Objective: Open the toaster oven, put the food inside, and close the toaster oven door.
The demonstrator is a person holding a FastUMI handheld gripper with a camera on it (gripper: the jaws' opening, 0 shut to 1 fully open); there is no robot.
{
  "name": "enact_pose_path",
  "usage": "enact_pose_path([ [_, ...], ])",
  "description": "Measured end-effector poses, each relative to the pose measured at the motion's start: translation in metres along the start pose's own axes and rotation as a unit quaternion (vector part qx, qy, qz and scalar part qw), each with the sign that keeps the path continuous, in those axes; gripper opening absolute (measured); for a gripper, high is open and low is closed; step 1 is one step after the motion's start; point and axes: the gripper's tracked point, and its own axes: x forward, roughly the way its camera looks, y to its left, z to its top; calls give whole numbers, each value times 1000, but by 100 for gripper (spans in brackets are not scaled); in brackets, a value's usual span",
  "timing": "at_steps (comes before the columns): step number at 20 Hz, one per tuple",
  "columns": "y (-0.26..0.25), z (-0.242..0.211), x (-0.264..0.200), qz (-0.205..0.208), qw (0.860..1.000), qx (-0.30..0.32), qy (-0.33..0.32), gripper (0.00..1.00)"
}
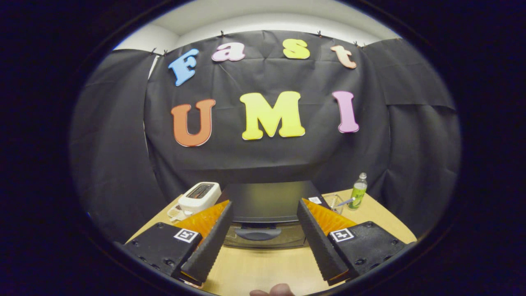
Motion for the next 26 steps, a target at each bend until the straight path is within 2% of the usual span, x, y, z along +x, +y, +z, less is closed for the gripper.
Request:
enact_pose_path([
  [5,3,-43,67,1,999,1,40,100],
  [10,3,-86,96,-1,997,-17,78,100],
  [11,5,-78,92,-4,998,-27,61,100],
  [13,2,-93,97,-14,996,-53,74,100],
  [15,-2,-102,97,-10,997,-27,69,100],
  [20,2,-111,83,3,996,-26,89,100],
  [26,0,-161,23,-3,990,-44,132,100],
])
